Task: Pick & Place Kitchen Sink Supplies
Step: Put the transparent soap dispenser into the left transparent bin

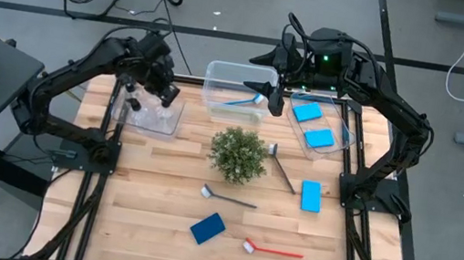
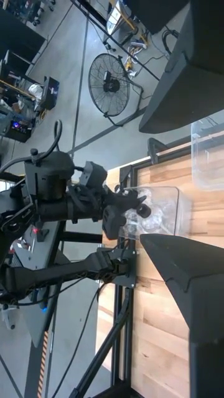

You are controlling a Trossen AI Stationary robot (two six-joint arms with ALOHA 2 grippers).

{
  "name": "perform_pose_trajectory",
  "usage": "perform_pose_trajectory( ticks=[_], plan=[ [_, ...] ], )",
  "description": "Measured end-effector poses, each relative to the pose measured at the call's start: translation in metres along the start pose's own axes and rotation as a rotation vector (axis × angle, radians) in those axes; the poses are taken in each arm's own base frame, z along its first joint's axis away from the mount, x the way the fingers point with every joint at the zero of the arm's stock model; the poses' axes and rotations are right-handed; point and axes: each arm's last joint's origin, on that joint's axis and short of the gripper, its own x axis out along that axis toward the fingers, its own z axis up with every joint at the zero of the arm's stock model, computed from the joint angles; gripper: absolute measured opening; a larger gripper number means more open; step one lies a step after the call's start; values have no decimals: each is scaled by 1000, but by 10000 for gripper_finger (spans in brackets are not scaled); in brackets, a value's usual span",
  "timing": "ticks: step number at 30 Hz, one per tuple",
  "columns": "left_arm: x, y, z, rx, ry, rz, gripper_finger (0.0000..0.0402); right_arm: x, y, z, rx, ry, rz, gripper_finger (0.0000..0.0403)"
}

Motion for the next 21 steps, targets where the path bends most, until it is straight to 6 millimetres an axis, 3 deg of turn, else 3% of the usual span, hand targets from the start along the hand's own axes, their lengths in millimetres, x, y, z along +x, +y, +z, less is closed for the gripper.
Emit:
perform_pose_trajectory(
  ticks=[10, 21],
  plan=[
    [-22, 0, -22, -21, 31, 8, 1, 0, 0, 0, -20, 0, 0, 279],
    [-20, -20, -31, 9, 59, 5, 1, 0, 0, 0, -25, -2, -1, 279]
  ],
)
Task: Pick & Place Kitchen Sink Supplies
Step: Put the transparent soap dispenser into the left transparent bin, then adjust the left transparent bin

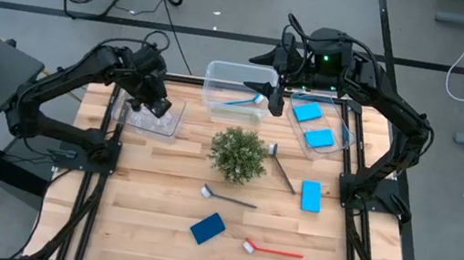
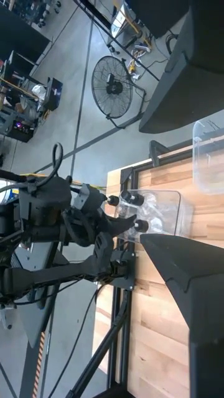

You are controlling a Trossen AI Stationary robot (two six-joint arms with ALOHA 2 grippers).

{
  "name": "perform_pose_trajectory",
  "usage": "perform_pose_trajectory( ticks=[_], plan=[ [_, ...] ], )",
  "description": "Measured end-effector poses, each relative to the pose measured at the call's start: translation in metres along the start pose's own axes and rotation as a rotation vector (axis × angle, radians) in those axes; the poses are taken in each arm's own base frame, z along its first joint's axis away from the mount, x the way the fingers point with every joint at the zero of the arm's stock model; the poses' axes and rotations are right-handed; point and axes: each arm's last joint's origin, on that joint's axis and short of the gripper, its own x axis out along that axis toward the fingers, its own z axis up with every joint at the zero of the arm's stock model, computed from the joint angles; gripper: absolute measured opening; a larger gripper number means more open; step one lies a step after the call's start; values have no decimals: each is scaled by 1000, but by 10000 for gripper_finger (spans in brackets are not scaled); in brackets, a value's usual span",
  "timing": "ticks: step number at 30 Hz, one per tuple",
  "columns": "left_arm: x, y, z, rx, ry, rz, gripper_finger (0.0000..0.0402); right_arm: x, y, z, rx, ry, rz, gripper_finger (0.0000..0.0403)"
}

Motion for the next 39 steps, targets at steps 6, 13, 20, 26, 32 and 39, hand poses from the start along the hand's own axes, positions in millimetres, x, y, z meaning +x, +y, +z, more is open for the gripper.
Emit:
perform_pose_trajectory(
  ticks=[6, 13, 20, 26, 32, 39],
  plan=[
    [-6, -3, 1, -17, -78, -16, 7, 0, 0, 0, 0, 0, 0, 279],
    [-23, -7, 1, 57, -223, -121, 3, 0, 0, 0, 0, 1, 0, 279],
    [-28, -25, -10, 297, -188, -305, 3, 0, 0, 0, 0, 1, 0, 279],
    [-20, -47, -18, 434, -118, -344, 3, 0, 0, 0, -13, 2, 1, 279],
    [-7, -65, -24, 507, -44, -300, 3, 0, 0, 0, -22, 2, 0, 279],
    [11, -91, -35, 707, 25, -285, 1, 0, 0, 0, -22, 2, 1, 279]
  ],
)
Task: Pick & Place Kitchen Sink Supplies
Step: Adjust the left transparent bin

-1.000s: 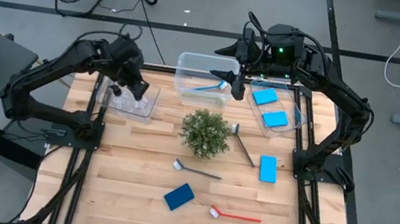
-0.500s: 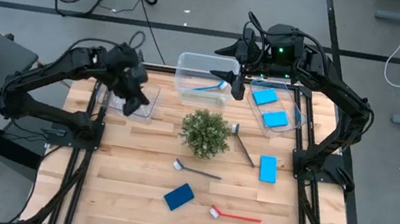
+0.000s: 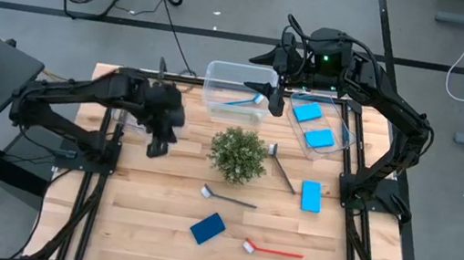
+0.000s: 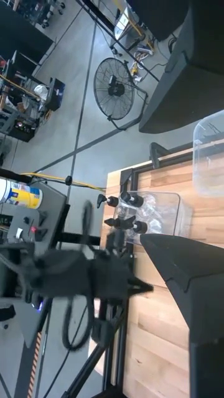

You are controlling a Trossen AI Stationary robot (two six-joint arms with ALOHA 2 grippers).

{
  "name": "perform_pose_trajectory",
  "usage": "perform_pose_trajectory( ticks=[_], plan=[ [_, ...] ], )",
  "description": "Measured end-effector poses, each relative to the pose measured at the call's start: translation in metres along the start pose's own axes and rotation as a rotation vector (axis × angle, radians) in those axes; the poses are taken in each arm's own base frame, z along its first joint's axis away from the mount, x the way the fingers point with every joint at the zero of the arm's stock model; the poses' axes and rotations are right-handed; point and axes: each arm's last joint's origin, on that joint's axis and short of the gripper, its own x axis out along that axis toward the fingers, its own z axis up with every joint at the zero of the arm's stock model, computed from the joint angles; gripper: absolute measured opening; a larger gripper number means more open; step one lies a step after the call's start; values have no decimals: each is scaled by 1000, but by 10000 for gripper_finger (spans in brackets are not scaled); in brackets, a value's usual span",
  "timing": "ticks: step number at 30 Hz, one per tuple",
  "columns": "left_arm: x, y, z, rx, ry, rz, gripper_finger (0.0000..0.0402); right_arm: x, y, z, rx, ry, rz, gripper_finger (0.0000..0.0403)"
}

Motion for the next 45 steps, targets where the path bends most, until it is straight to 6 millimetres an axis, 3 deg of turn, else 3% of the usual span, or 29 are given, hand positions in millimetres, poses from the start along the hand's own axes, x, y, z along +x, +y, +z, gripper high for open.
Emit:
perform_pose_trajectory(
  ticks=[11, 22, 34, 45],
  plan=[
    [52, -23, -32, 124, 180, 72, 1, 0, 0, 0, 0, 2, 0, 279],
    [97, 1, -63, 49, 238, 216, 1, 0, 0, 0, 0, 1, 1, 279],
    [111, 29, -71, -2, 213, 355, 0, 0, -1, 0, -1, 9, -41, 279],
    [110, 57, -70, -73, 210, 490, 0, 0, -2, 2, -2, -11, -57, 279]
  ],
)
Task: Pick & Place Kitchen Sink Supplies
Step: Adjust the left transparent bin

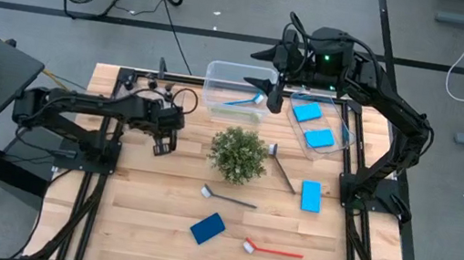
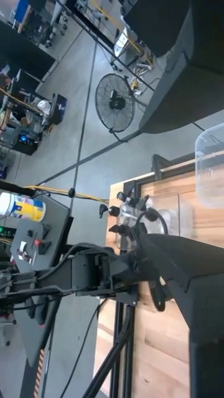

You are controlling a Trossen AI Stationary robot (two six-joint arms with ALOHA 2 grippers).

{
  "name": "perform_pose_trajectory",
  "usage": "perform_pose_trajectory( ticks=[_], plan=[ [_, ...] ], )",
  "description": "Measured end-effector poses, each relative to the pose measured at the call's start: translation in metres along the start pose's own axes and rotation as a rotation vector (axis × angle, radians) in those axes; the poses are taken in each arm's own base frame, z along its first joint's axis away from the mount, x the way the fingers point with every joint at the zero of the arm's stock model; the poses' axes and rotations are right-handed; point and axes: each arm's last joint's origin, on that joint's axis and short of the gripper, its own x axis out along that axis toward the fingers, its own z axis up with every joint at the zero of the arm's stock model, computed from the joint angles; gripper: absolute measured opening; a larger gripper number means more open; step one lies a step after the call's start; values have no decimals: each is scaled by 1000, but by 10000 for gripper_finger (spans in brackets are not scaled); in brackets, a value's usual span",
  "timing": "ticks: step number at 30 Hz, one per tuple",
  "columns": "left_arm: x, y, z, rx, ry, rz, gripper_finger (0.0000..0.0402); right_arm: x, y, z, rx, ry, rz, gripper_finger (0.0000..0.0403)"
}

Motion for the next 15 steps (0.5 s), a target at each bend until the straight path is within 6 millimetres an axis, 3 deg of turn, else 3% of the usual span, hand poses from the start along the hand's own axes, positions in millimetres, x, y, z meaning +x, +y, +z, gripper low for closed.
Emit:
perform_pose_trajectory(
  ticks=[15],
  plan=[
    [21, 39, 13, -149, -44, 138, 0, 0, 0, 1, 0, -14, -5, 279]
  ],
)
